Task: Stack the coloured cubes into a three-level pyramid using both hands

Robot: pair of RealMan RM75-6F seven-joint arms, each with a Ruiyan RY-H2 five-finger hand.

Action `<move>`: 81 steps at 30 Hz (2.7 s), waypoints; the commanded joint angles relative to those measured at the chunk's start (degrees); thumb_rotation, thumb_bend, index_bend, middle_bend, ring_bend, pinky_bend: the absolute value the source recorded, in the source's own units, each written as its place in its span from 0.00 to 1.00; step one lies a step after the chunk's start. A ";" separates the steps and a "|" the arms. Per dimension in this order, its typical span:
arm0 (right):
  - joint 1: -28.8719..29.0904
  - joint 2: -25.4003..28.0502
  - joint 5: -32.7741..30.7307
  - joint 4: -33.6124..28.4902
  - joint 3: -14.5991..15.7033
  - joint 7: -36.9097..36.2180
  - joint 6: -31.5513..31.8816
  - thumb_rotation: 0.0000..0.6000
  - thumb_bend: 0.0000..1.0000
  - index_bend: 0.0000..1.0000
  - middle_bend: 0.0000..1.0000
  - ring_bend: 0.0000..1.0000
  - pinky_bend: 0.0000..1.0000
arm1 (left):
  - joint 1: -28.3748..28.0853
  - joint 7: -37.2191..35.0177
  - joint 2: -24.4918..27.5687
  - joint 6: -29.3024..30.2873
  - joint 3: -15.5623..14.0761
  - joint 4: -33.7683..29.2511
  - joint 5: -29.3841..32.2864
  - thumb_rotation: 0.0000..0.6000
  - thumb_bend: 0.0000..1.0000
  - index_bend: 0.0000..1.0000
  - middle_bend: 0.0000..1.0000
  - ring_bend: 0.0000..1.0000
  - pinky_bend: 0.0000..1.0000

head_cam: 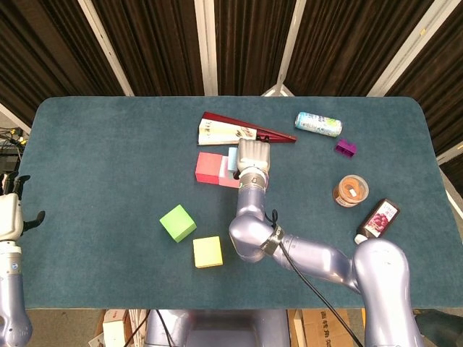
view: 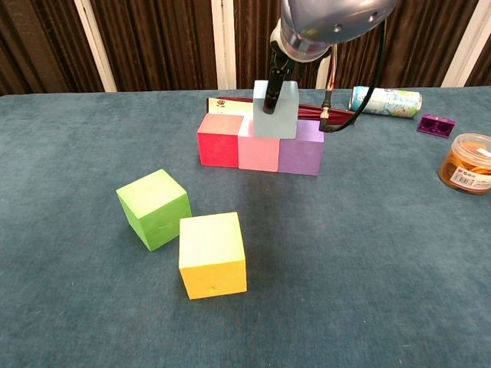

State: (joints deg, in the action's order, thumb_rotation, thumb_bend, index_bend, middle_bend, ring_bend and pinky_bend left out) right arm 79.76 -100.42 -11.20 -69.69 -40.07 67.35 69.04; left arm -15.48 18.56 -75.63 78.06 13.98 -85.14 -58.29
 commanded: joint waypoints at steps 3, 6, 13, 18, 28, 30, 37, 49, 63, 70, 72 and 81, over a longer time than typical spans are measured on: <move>0.12 0.14 0.20 -0.32 -0.33 0.18 0.30 1.00 0.27 0.37 0.32 0.13 0.00 | -0.02 0.15 -0.08 0.09 0.03 0.04 0.08 1.00 0.31 0.19 0.07 0.00 0.00; 0.12 0.13 0.21 -0.28 -0.47 0.28 0.41 1.00 0.27 0.37 0.32 0.13 0.00 | -0.06 0.21 -0.12 0.03 -0.01 0.07 0.07 1.00 0.31 0.19 0.07 0.00 0.00; -0.03 -0.06 0.11 0.42 -0.52 0.51 0.16 1.00 0.27 0.37 0.32 0.13 0.00 | -0.08 0.34 -0.16 0.11 -0.02 0.09 0.07 1.00 0.31 0.19 0.07 0.00 0.00; -0.30 -0.16 -0.06 0.75 -0.53 0.70 -0.44 1.00 0.27 0.37 0.32 0.13 0.00 | -0.10 0.57 -0.26 0.20 -0.03 0.12 0.12 1.00 0.31 0.19 0.07 0.00 0.00; -0.75 0.21 0.02 0.37 -0.72 0.67 -0.56 1.00 0.27 0.38 0.32 0.13 0.00 | -0.23 1.10 -0.56 0.27 -0.06 0.27 0.25 1.00 0.31 0.19 0.07 0.00 0.00; -0.85 0.24 0.01 0.37 -0.68 0.67 -0.51 1.00 0.27 0.38 0.32 0.13 0.00 | -0.25 1.14 -0.59 0.28 -0.06 0.28 0.25 1.00 0.31 0.19 0.07 0.00 0.00; -1.03 0.26 0.02 0.18 -0.74 0.59 -0.56 1.00 0.27 0.38 0.32 0.13 0.00 | -0.34 1.38 -0.76 0.24 -0.09 0.40 0.29 1.00 0.31 0.19 0.07 0.00 0.00; -0.88 0.46 0.12 -1.02 -0.93 0.63 0.23 1.00 0.27 0.37 0.32 0.13 0.00 | -0.34 1.27 -0.74 0.20 -0.08 0.40 0.25 1.00 0.31 0.19 0.07 0.00 0.00; -1.22 0.05 0.02 0.07 -0.64 0.54 -0.62 1.00 0.27 0.38 0.32 0.13 0.00 | -0.29 1.50 -0.70 0.37 -0.07 0.24 0.33 1.00 0.31 0.19 0.07 0.00 0.00; -1.40 0.46 -0.11 -0.92 -0.50 1.01 -1.00 1.00 0.27 0.38 0.31 0.12 0.00 | -0.27 1.51 -0.68 0.39 -0.10 0.18 0.31 1.00 0.31 0.20 0.07 0.00 0.00; -1.40 0.53 -0.12 -1.07 -0.51 1.01 -1.05 1.00 0.27 0.37 0.29 0.11 0.00 | -0.27 1.48 -0.66 0.39 -0.10 0.17 0.29 1.00 0.31 0.20 0.07 0.00 0.00; -1.24 0.68 -0.57 -1.15 -0.35 1.50 -1.65 1.00 0.27 0.21 0.19 0.05 0.00 | -0.30 1.44 -0.64 0.25 -0.09 0.24 0.35 1.00 0.31 0.20 0.07 0.00 0.00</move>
State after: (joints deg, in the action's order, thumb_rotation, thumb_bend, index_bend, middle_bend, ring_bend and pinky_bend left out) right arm 78.52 -99.75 -11.79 -70.84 -40.44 68.85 67.40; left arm -15.78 20.00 -76.27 78.31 13.88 -84.90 -57.94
